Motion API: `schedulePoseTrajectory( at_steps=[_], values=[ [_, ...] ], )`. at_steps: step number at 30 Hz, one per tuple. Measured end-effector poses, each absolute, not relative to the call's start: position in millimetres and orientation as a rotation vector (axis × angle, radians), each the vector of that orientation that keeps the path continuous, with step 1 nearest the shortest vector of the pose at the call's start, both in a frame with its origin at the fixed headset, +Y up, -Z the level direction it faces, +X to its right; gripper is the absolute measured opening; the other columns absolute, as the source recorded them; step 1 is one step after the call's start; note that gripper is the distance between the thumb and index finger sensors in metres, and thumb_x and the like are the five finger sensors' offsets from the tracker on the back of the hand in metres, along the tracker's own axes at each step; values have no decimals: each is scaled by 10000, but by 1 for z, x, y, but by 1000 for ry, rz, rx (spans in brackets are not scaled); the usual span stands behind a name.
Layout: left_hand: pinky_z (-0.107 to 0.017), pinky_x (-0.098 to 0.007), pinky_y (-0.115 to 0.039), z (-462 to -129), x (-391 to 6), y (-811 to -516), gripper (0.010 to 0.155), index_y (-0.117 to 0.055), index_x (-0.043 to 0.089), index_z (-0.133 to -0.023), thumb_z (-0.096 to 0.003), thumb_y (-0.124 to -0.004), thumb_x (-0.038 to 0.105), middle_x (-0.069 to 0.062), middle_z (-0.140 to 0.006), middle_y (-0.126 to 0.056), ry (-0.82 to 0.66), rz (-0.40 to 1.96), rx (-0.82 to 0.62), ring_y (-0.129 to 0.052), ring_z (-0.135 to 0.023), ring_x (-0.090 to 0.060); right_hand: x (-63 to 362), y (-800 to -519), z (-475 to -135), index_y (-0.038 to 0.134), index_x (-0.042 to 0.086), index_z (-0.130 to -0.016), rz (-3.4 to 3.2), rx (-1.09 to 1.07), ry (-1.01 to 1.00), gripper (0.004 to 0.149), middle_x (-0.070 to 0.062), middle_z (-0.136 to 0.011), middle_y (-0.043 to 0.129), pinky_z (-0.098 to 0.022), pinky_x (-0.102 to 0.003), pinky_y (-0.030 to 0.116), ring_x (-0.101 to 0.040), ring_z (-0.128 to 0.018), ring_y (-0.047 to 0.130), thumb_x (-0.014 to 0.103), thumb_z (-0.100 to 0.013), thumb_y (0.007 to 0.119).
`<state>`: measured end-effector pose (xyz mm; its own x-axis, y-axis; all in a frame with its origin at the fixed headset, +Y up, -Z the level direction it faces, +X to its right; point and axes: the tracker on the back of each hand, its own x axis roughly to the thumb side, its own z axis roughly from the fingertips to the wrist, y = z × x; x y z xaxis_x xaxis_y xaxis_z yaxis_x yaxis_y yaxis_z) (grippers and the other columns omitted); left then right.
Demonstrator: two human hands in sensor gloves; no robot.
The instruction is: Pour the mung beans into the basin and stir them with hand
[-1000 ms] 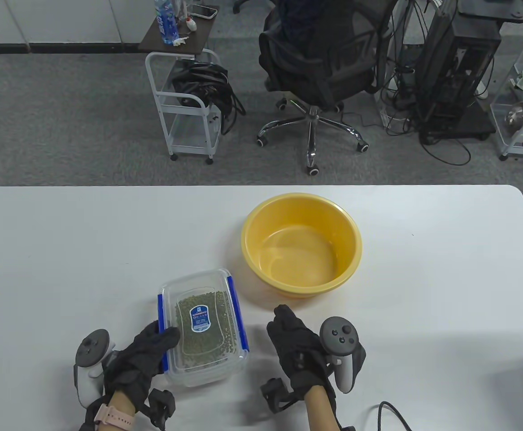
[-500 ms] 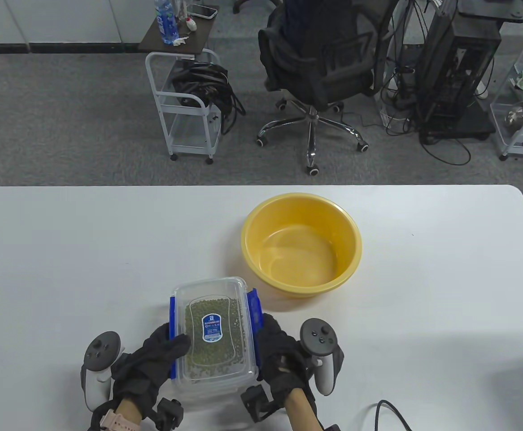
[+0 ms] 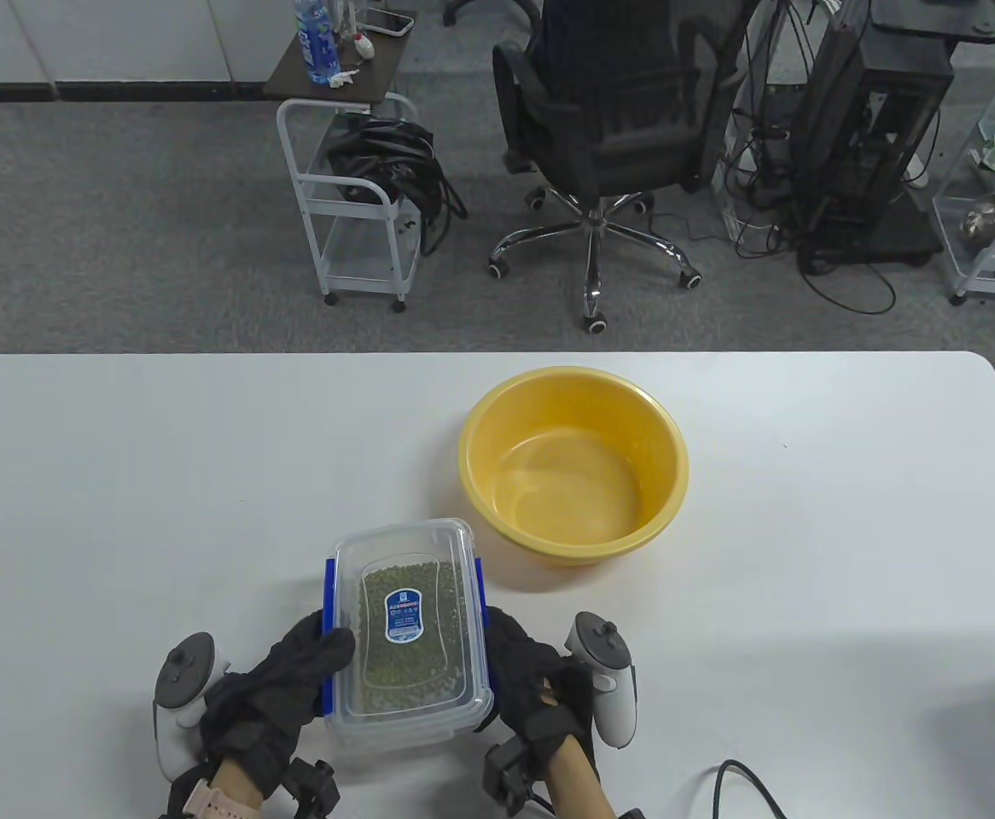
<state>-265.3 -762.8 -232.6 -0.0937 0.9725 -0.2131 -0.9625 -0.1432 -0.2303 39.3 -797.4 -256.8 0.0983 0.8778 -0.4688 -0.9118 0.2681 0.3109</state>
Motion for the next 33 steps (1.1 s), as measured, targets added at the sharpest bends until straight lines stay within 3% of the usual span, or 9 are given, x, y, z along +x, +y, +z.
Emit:
schedulePoseTrajectory(
  at_steps=[3, 5, 8, 11, 16, 18, 23, 29, 33],
  values=[
    [-238, -406, -932, -233, -268, -759, 684, -555, -78, -1022, -535, -771, 350, -319, -770, -777, -27, 1694, -363, -909, -512, -395, 41, -792, -257, 332, 209, -894, 1407, -47, 585, 549, -175, -812, 618, -209, -325, 826, -314, -446, 805, 422, -432, 540],
    [-214, -283, -1012, -231, -270, -764, 584, -640, -15, -1003, -545, -700, 341, -205, -738, -877, -3, 1755, -389, -1004, -483, -263, 43, -791, -258, 363, 189, -887, 1406, -54, 569, 544, -171, -797, 678, -193, -300, 875, -290, -431, 864, 413, -424, 539],
    [-242, -437, -937, -235, -273, -764, 573, -619, -65, -1020, -551, -732, 243, -314, -764, -801, -15, 2023, -455, -918, -512, -408, 36, -788, -256, 279, 207, -899, 1280, 28, 620, 552, -180, -849, 584, -261, -336, 832, -320, -497, 799, 405, -446, 526],
    [-337, -400, -904, -234, -282, -757, 631, -469, 8, -1093, -549, -725, 202, -297, -914, -682, 48, 1677, -343, -853, -608, -362, 34, -787, -255, 295, 217, -897, 1442, 11, 545, 551, -161, -840, 616, -246, -310, 851, -292, -484, 826, 417, -435, 522],
    [-657, -596, -571, -229, -283, -719, 707, -275, 31, -1099, -531, -680, 141, -311, -1066, -292, -7, 1481, -25, -419, -903, -538, 25, -789, -255, 294, 207, -899, 1373, 34, 591, 550, -172, -839, 607, -246, -318, 842, -302, -483, 816, 411, -443, 524],
    [-622, -591, -630, -226, -281, -705, 679, -347, 15, -1099, -530, -693, 148, -322, -1055, -381, -87, 1445, 44, -504, -879, -537, 23, -789, -255, 292, 211, -900, 1405, 38, 581, 550, -167, -841, 608, -249, -312, 846, -296, -487, 819, 415, -443, 522],
    [-519, -573, -678, -228, -266, -718, 795, -316, -19, -1092, -525, -773, 300, -358, -1029, -394, -11, 1303, -239, -583, -793, -520, 23, -787, -253, 319, 195, -895, 1477, 31, 523, 551, -192, -821, 614, -219, -333, 831, -320, -457, 811, 402, -436, 541],
    [-309, -419, -796, -230, -269, -721, 726, -488, -35, -1065, -504, -800, 305, -322, -869, -648, 28, 1256, -242, -784, -580, -342, 27, -786, -255, 357, 186, -892, 1525, 14, 481, 544, -206, -801, 635, -201, -357, 823, -341, -439, 813, 387, -429, 558],
    [-321, -415, -790, -226, -267, -720, 710, -476, -38, -1063, -507, -792, 272, -331, -868, -631, 24, 1261, -188, -774, -587, -334, 27, -789, -257, 389, 191, -886, 1599, 5, 460, 540, -186, -779, 686, -196, -338, 853, -319, -427, 855, 394, -415, 560]
  ],
)
